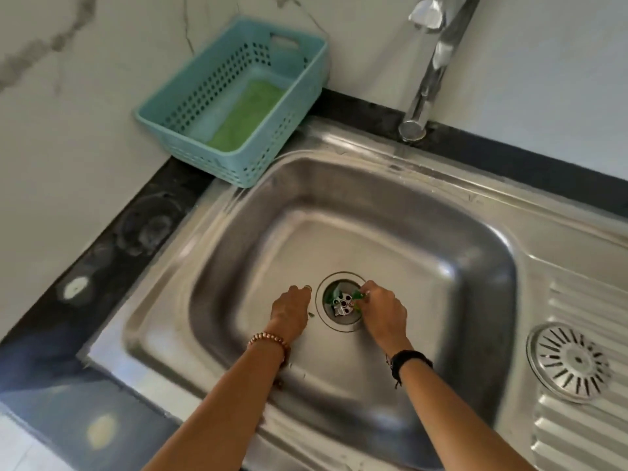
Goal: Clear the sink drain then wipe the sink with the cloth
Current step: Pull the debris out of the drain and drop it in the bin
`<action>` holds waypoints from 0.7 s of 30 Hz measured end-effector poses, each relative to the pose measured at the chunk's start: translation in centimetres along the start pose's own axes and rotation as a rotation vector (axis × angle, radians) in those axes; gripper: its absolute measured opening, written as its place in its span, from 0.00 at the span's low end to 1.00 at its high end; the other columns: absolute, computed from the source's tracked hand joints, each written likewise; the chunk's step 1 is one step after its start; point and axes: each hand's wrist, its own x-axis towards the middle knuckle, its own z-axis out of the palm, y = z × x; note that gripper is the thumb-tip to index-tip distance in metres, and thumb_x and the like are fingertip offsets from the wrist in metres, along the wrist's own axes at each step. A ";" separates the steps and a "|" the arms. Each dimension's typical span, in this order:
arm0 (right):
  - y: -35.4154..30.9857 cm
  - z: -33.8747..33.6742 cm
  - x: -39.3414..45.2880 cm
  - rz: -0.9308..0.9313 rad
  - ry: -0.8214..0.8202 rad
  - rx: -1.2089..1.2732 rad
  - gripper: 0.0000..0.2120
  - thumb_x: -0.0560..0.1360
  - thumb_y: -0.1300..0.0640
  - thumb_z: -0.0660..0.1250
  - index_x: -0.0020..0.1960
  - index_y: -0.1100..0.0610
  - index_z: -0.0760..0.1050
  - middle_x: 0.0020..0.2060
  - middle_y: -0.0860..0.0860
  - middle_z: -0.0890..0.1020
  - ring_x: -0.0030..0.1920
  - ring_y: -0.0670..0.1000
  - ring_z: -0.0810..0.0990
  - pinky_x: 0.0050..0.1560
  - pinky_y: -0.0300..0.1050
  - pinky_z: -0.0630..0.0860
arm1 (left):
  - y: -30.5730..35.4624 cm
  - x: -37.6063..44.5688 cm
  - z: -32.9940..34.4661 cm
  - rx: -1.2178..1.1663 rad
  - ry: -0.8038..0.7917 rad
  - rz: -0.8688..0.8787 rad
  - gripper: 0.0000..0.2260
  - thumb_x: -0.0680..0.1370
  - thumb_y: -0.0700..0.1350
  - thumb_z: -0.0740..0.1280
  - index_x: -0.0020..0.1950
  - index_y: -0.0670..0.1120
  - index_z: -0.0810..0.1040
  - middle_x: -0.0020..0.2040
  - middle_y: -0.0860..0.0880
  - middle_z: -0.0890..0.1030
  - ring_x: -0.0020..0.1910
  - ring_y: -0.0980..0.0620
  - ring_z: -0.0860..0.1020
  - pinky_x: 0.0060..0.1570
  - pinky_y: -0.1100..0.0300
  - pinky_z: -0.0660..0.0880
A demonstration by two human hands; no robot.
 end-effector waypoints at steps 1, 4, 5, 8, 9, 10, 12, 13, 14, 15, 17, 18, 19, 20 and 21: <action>0.0 0.4 0.3 -0.024 -0.011 -0.045 0.08 0.77 0.57 0.61 0.55 0.56 0.75 0.49 0.54 0.83 0.47 0.56 0.80 0.40 0.42 0.68 | 0.0 0.4 -0.1 0.010 0.008 0.003 0.20 0.78 0.38 0.60 0.70 0.42 0.62 0.66 0.40 0.68 0.63 0.42 0.71 0.60 0.54 0.69; -0.2 1.3 1.1 -0.060 -0.058 -0.172 0.12 0.77 0.56 0.61 0.59 0.56 0.73 0.52 0.54 0.82 0.51 0.56 0.80 0.44 0.44 0.73 | 0.1 1.1 -0.1 0.030 0.023 -0.041 0.22 0.78 0.39 0.62 0.71 0.42 0.61 0.67 0.40 0.67 0.65 0.43 0.68 0.60 0.52 0.70; -0.4 1.6 1.2 -0.062 -0.079 -0.196 0.14 0.77 0.55 0.62 0.62 0.55 0.73 0.54 0.54 0.81 0.53 0.56 0.80 0.45 0.44 0.73 | 0.0 1.2 0.0 0.042 0.030 -0.076 0.22 0.78 0.40 0.62 0.71 0.43 0.60 0.67 0.41 0.67 0.65 0.43 0.67 0.60 0.52 0.70; -0.6 2.8 1.0 -0.070 -0.126 -0.258 0.20 0.77 0.54 0.62 0.68 0.51 0.67 0.59 0.53 0.78 0.56 0.54 0.79 0.48 0.43 0.73 | -0.2 1.5 0.2 -0.035 0.029 -0.199 0.24 0.77 0.39 0.64 0.71 0.43 0.60 0.66 0.40 0.68 0.64 0.42 0.69 0.59 0.51 0.72; -0.7 3.2 0.8 -0.074 -0.128 -0.274 0.20 0.78 0.55 0.61 0.69 0.51 0.66 0.59 0.53 0.78 0.57 0.54 0.79 0.48 0.43 0.73 | -0.2 1.5 0.4 -0.089 0.027 -0.211 0.24 0.77 0.38 0.64 0.71 0.42 0.60 0.65 0.39 0.69 0.63 0.42 0.70 0.59 0.51 0.71; -0.7 3.5 0.7 -0.079 -0.127 -0.287 0.19 0.78 0.57 0.61 0.69 0.53 0.66 0.60 0.54 0.77 0.57 0.54 0.79 0.48 0.43 0.74 | -0.2 1.6 0.5 -0.141 0.028 -0.211 0.24 0.77 0.38 0.64 0.71 0.40 0.60 0.65 0.38 0.69 0.62 0.41 0.71 0.58 0.52 0.71; -0.7 3.7 0.8 -0.092 -0.127 -0.313 0.16 0.78 0.59 0.60 0.66 0.56 0.69 0.59 0.55 0.78 0.56 0.55 0.79 0.48 0.44 0.74 | 0.0 1.6 0.6 -0.235 0.046 -0.217 0.22 0.76 0.36 0.63 0.68 0.38 0.63 0.63 0.37 0.71 0.61 0.41 0.72 0.54 0.54 0.71; -0.6 3.8 0.9 -0.103 -0.127 -0.324 0.15 0.78 0.60 0.60 0.65 0.57 0.70 0.58 0.55 0.78 0.56 0.55 0.79 0.48 0.44 0.74 | 0.0 1.7 0.5 -0.282 0.063 -0.229 0.19 0.75 0.35 0.64 0.66 0.37 0.66 0.61 0.37 0.73 0.59 0.41 0.73 0.50 0.56 0.71; -0.5 3.7 1.0 -0.113 -0.130 -0.331 0.15 0.77 0.62 0.59 0.63 0.57 0.71 0.58 0.55 0.79 0.55 0.55 0.79 0.47 0.44 0.74 | 0.1 1.8 0.5 -0.334 0.076 -0.242 0.16 0.74 0.33 0.64 0.62 0.37 0.69 0.59 0.37 0.75 0.57 0.41 0.75 0.47 0.57 0.71; -0.5 3.6 1.1 -0.122 -0.131 -0.333 0.14 0.77 0.63 0.59 0.62 0.57 0.73 0.57 0.55 0.79 0.55 0.55 0.80 0.46 0.44 0.74 | 0.2 1.9 0.5 -0.392 0.084 -0.251 0.14 0.73 0.31 0.63 0.58 0.36 0.72 0.57 0.38 0.77 0.55 0.41 0.76 0.44 0.57 0.70; -0.5 3.4 1.3 -0.136 -0.121 -0.331 0.13 0.76 0.64 0.59 0.59 0.58 0.75 0.54 0.55 0.81 0.53 0.56 0.80 0.44 0.44 0.72 | 0.5 2.3 0.5 -0.505 0.083 -0.262 0.12 0.72 0.30 0.64 0.55 0.37 0.74 0.56 0.39 0.78 0.54 0.41 0.77 0.46 0.57 0.73; -0.5 3.4 1.4 -0.133 -0.118 -0.328 0.13 0.76 0.64 0.58 0.57 0.58 0.75 0.53 0.55 0.82 0.52 0.56 0.81 0.42 0.43 0.70 | 0.7 2.4 0.6 -0.556 0.085 -0.273 0.11 0.71 0.30 0.66 0.53 0.38 0.76 0.55 0.39 0.79 0.54 0.42 0.78 0.47 0.56 0.74; -0.4 3.3 1.4 -0.123 -0.119 -0.322 0.13 0.75 0.65 0.58 0.56 0.58 0.76 0.51 0.55 0.82 0.51 0.56 0.81 0.40 0.42 0.68 | 0.8 2.5 0.7 -0.615 0.092 -0.286 0.10 0.71 0.30 0.66 0.49 0.40 0.76 0.54 0.40 0.80 0.53 0.42 0.79 0.48 0.57 0.76; -0.4 3.2 1.4 -0.106 -0.124 -0.312 0.12 0.75 0.66 0.58 0.53 0.59 0.77 0.50 0.56 0.83 0.49 0.56 0.81 0.39 0.42 0.67 | 0.9 2.5 0.7 -0.679 0.101 -0.298 0.08 0.71 0.30 0.67 0.45 0.42 0.76 0.53 0.40 0.81 0.51 0.42 0.80 0.50 0.55 0.78; -0.3 3.1 1.3 -0.086 -0.127 -0.297 0.12 0.74 0.66 0.58 0.51 0.59 0.78 0.48 0.56 0.83 0.48 0.57 0.81 0.38 0.42 0.66 | 0.9 2.4 0.8 -0.733 0.111 -0.307 0.09 0.71 0.29 0.67 0.40 0.44 0.74 0.51 0.39 0.81 0.50 0.41 0.81 0.51 0.52 0.79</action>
